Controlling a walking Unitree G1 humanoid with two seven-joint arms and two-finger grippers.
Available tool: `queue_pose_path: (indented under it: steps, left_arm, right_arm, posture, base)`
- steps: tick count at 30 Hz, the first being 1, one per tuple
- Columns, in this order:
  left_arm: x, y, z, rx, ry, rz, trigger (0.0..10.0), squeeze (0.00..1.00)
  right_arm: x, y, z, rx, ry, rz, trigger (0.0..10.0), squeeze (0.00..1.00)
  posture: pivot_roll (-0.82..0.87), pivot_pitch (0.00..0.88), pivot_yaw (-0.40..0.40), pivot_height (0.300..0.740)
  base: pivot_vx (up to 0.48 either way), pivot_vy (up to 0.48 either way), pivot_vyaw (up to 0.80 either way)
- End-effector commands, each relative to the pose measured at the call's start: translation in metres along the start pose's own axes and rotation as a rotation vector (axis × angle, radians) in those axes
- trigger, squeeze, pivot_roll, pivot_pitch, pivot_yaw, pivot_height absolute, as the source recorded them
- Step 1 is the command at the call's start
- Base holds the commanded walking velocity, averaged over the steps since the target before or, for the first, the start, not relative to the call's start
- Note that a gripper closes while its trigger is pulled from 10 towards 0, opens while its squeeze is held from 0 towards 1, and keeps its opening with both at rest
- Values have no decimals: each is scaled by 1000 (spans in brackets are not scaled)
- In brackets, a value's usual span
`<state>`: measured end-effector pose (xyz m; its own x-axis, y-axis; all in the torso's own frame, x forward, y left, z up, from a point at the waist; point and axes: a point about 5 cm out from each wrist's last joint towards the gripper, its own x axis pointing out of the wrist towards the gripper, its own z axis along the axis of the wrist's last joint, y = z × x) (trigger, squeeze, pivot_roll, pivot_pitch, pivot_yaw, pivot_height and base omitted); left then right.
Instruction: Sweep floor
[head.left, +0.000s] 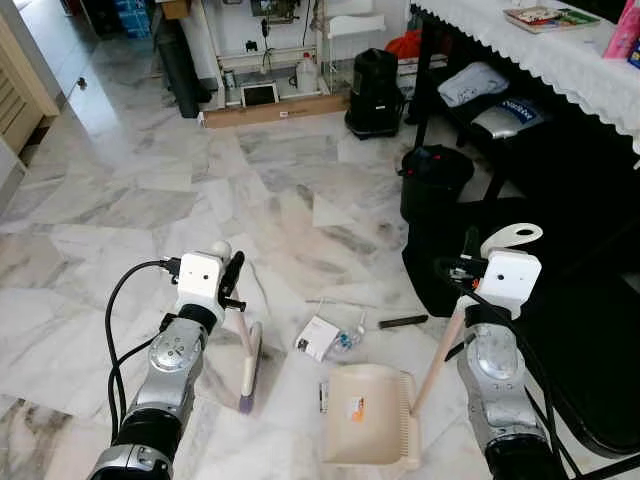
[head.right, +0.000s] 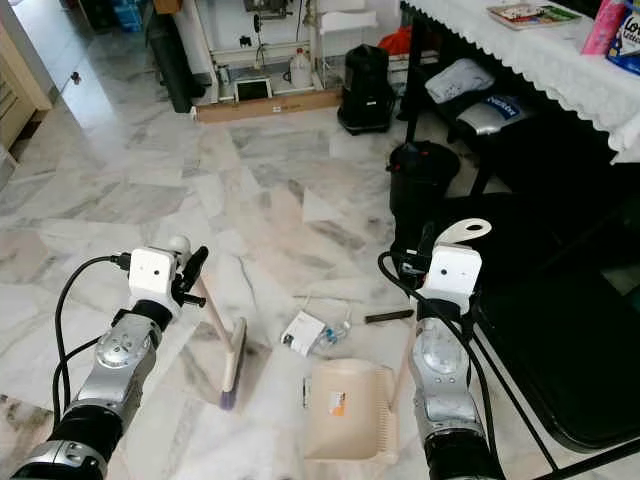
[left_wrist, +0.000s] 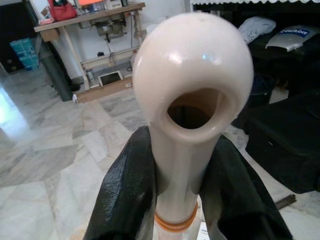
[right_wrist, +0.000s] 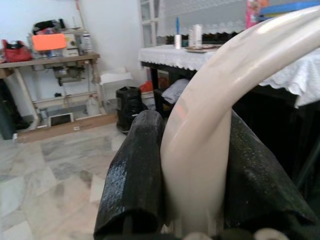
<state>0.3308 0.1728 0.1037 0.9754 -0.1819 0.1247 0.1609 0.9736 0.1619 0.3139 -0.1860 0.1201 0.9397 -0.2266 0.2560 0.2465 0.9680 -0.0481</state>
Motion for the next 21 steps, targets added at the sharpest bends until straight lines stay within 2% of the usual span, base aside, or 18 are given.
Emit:
queue_pose_path:
  steps: [1,17,21]
  left_arm:
    - [3,3,9,17,-41,6,10000,0]
    - [2,3,8,16,-41,4,10000,0]
    - [2,2,9,16,-44,3,10000,0]
  right_arm:
    - [4,2,8,18,-37,0,10000,0]
    - [4,2,8,15,-35,1,10000,0]
    - [4,3,8,16,-36,4,10000,0]
  posture:
    - [-67,68,80,740]
    - [-67,67,80,740]
    - [-66,68,79,740]
  base:
    - [0,0,0]
    - [0,0,0]
    - [258,0,0]
